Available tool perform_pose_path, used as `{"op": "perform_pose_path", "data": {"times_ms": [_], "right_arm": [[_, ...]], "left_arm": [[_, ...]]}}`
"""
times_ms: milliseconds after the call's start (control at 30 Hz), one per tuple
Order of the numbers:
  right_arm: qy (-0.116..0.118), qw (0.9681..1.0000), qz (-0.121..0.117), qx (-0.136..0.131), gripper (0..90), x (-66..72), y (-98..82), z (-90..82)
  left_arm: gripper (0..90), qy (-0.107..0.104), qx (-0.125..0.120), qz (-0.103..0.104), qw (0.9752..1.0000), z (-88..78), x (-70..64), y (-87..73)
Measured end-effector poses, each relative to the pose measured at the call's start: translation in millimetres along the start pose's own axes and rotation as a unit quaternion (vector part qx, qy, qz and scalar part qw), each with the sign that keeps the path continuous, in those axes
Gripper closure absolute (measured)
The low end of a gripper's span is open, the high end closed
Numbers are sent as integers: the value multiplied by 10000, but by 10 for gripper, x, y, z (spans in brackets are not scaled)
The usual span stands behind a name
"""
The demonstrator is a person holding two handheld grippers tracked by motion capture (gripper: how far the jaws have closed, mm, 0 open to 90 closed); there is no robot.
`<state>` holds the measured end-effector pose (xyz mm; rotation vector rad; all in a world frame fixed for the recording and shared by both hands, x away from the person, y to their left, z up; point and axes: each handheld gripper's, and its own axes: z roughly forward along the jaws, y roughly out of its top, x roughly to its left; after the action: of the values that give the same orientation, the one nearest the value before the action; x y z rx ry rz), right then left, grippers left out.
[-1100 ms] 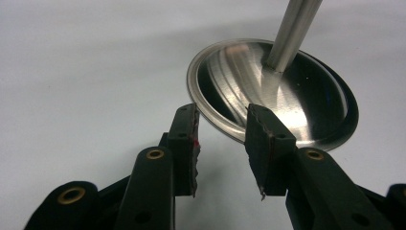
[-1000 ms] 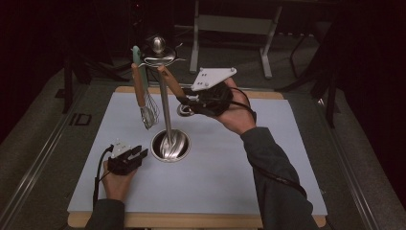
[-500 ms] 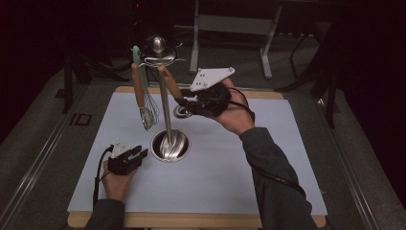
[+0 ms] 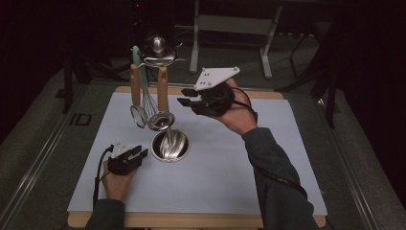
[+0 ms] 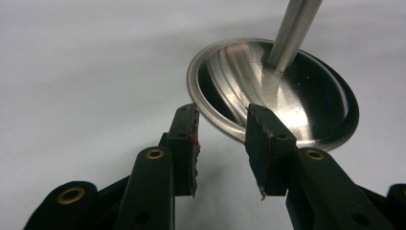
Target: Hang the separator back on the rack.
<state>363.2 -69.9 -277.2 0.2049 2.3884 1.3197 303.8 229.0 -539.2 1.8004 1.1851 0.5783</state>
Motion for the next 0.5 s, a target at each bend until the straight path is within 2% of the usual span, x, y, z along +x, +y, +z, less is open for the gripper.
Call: {"op": "perform_pose_path", "data": {"times_ms": [500], "right_arm": [[-1,10000,51,63,693,-18,-72,-33]], "left_arm": [[653,-9,0,-3,10000,-1,0,0]]}}
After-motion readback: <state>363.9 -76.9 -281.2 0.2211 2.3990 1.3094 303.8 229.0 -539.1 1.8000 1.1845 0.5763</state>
